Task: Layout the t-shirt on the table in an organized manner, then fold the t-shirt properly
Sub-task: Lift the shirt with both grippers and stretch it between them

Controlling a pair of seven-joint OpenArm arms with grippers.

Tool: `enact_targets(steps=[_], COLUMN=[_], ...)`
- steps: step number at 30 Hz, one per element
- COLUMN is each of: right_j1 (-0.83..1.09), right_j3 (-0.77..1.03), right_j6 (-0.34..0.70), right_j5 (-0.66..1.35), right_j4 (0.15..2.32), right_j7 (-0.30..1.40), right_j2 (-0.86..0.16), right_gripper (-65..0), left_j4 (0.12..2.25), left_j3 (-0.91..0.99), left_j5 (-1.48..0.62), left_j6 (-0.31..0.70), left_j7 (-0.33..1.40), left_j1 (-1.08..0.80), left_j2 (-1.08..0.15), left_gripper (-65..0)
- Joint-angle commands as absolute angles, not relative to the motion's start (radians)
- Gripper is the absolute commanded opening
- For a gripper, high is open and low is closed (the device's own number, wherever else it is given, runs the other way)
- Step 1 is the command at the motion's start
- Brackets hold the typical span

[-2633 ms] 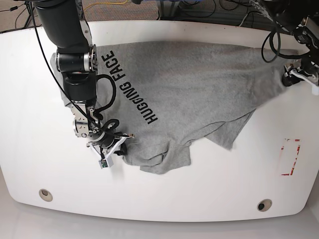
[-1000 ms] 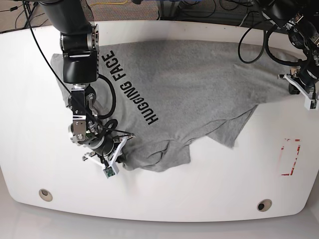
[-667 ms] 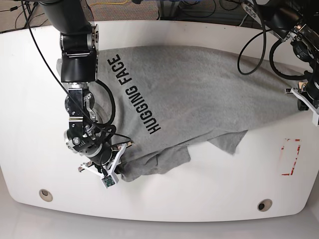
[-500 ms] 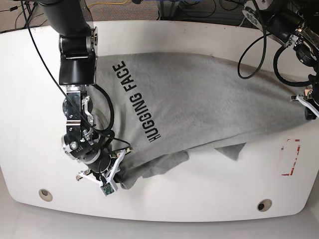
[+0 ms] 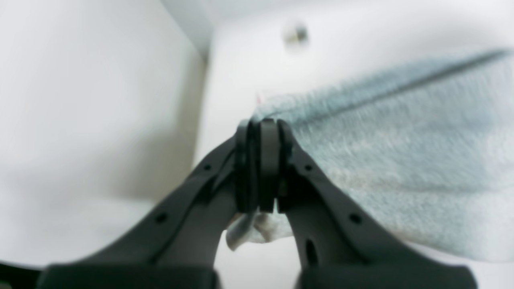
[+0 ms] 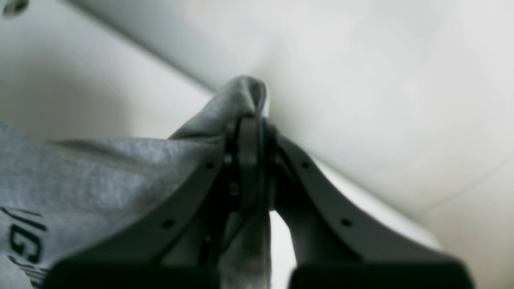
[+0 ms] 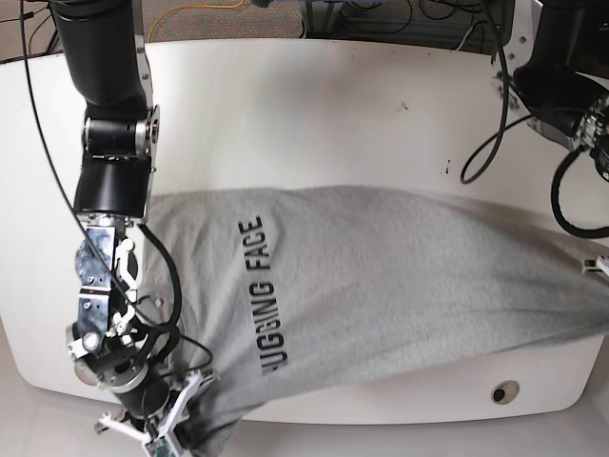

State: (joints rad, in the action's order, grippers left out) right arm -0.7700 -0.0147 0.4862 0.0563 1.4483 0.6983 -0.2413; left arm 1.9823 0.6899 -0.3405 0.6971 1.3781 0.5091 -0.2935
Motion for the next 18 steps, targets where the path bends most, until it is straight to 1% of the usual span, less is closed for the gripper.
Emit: enact_targets(steps=[1,7,11,15,18], right_j1=[-0.858,-1.017,-1.121,-1.190,-1.205], right_j3=[-0.012,-0.012,-0.010,-0.010,-0.008], right_j6=[0.476,0.483,0.544,0.582,0.591], right_j5=[0.059,0.059,0.059,0.054,0.059], right_j4=[1.481,1.481,1.483,1.489,1.531], right_j7=[0.667,0.690,0.739,0.791,0.835], right_j2=[-0.277,-0.338,-0.360,-0.377,-0.398], right_gripper=[-64.7,-64.4,-64.5,-64.5,-64.5], left_j4=[1.998,1.994,1.989,1.989,1.989], left_j3=[0.680,0.616,0.564,0.495,0.460], left_j5=[-0.340,-0.338,-0.338,-0.338,-0.338], left_j6=[0.698,0.698,0.698,0.698,0.698], left_j7=[1.366,1.396,1.396,1.396,1.396], left_j1=[0.615,0.842,0.970,1.069,1.099], left_j2=[-0.346,-0.407,-0.435,-0.438,-0.435], left_gripper=[-64.4,-64.4,-64.4,-64.4,-64.4])
